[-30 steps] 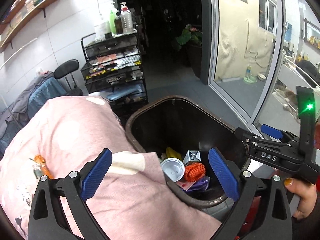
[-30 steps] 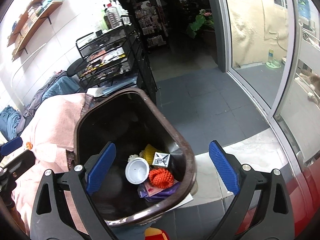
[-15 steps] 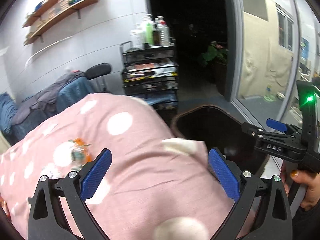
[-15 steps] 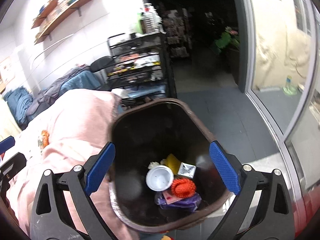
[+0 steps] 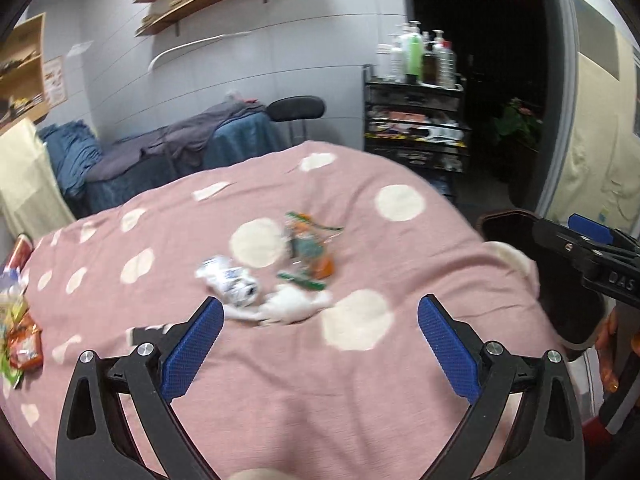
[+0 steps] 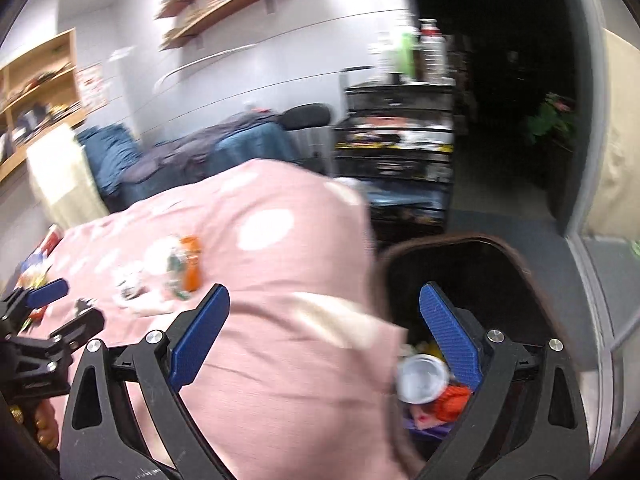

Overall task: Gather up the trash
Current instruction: 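Move both tools back over the remaining trash on the bed, then grasp the white printed wrapper with the left tool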

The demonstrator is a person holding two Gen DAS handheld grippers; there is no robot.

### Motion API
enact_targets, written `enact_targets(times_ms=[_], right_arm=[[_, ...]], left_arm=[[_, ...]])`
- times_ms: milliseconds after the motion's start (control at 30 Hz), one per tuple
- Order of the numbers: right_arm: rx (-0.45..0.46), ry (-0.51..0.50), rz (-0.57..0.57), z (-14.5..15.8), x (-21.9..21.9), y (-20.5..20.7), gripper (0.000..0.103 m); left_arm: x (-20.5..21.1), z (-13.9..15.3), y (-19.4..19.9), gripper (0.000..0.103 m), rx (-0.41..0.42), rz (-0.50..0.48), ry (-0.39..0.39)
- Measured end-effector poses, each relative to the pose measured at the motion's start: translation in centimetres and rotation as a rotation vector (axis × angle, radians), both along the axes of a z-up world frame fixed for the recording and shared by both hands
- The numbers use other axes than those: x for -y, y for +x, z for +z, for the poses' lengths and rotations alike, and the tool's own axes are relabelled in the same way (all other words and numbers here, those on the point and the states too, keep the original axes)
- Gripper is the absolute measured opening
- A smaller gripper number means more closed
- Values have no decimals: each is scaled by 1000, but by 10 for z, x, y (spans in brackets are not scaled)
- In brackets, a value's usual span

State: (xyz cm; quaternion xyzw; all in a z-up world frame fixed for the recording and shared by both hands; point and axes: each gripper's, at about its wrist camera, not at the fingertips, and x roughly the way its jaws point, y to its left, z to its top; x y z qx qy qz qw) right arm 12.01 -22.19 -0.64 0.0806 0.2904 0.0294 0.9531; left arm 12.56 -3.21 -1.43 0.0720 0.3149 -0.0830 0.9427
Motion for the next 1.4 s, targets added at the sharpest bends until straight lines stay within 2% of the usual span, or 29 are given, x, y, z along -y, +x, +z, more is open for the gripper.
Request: enact_targets(times_ms=[167, 333, 567, 800, 1033, 1067, 1133, 1167, 1233, 1300, 1400], right_arm=[[-16, -4, 119, 2, -41, 16, 95], [-60, 24, 200, 0, -77, 31, 95], [-103, 15, 247, -6, -105, 40, 95], [-151, 10, 265, -14, -113, 47, 95], [-169, 10, 271, -20, -114, 48, 95], [-171, 10, 271, -20, -115, 48, 95], [-174, 8, 277, -21, -116, 48, 95], [-175, 6, 280, -21, -116, 48, 95], [-180, 1, 289, -22, -118, 48, 95], [-185, -2, 300, -23, -120, 48, 95], [-197, -11, 320, -25, -125, 51, 95]], left_arm=[[-46, -8, 3, 97, -23, 89, -9], [-74, -21, 10, 97, -75, 114, -16], [-84, -32, 37, 93, -140, 83, -36], [-94, -37, 74, 87, -231, 79, -162], [-76, -43, 111, 86, -274, 80, -133], [-73, -45, 116, 80, -279, 84, -116], [-67, -52, 124, 62, -299, 84, -87], [-66, -56, 127, 58, -309, 90, -75], [-67, -58, 127, 50, -303, 98, -69], [-72, -53, 121, 42, -290, 96, -99], [-81, -45, 111, 40, -260, 126, -124]])
